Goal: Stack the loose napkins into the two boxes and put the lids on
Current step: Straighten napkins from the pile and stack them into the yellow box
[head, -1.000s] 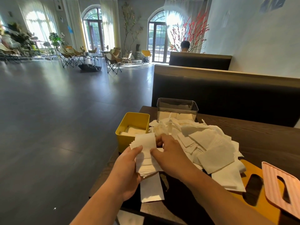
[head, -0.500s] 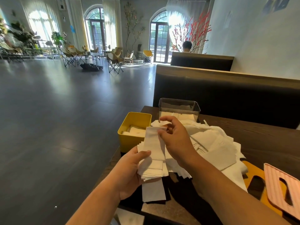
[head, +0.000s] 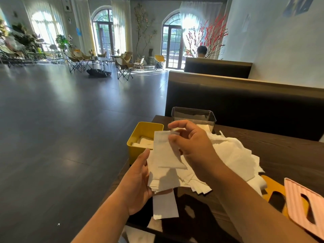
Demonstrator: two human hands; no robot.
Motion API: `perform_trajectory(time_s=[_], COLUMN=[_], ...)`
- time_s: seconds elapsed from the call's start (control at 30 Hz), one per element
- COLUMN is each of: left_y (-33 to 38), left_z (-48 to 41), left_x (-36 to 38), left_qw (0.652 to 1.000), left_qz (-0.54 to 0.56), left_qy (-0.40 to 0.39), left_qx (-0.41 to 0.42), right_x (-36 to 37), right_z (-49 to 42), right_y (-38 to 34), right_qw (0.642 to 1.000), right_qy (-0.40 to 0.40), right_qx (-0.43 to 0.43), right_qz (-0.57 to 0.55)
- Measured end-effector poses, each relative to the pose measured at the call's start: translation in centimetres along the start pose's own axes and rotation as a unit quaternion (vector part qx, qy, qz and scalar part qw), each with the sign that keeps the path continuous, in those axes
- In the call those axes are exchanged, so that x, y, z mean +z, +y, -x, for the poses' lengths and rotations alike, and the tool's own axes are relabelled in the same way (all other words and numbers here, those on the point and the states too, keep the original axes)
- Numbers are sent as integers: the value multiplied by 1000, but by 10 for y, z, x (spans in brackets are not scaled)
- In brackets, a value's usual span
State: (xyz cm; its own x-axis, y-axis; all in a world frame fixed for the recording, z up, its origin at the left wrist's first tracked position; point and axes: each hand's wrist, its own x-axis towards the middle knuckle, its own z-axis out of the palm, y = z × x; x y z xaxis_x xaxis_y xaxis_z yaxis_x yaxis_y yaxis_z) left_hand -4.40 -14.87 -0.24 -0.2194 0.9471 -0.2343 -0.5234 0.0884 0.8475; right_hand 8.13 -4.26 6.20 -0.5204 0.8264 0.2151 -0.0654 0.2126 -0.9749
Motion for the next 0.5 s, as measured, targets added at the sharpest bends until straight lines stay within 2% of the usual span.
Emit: perform_trajectory(time_s=[0.1, 0.2, 0.27, 0.37, 0.43, 0.5], left_y=[1, 1, 0, 0, 1, 1], left_z=[1, 3, 4, 3, 2, 1], left_x=[0, 2, 2, -1, 0, 0], left_qw=[1000, 1000, 1000, 1000, 1000, 1000], left_qz=[12, 7, -2, -17, -17, -18], left_qy=[-12, -26, -24, -8, 2, -1], left_qx=[-4, -3, 3, 7, -3, -12], right_x=[5, 6, 5, -1, -6, -6], right_z=[-5, -8, -10, -13, -13, -12], right_y=[28, 49, 49, 40, 39, 38], right_qw=[990, 980, 981, 972, 969, 974], right_qy=[22, 33, 20, -37, -51, -37], right_qx=[14, 16, 59, 190, 198, 163], right_qz=[139, 194, 185, 131, 139, 151])
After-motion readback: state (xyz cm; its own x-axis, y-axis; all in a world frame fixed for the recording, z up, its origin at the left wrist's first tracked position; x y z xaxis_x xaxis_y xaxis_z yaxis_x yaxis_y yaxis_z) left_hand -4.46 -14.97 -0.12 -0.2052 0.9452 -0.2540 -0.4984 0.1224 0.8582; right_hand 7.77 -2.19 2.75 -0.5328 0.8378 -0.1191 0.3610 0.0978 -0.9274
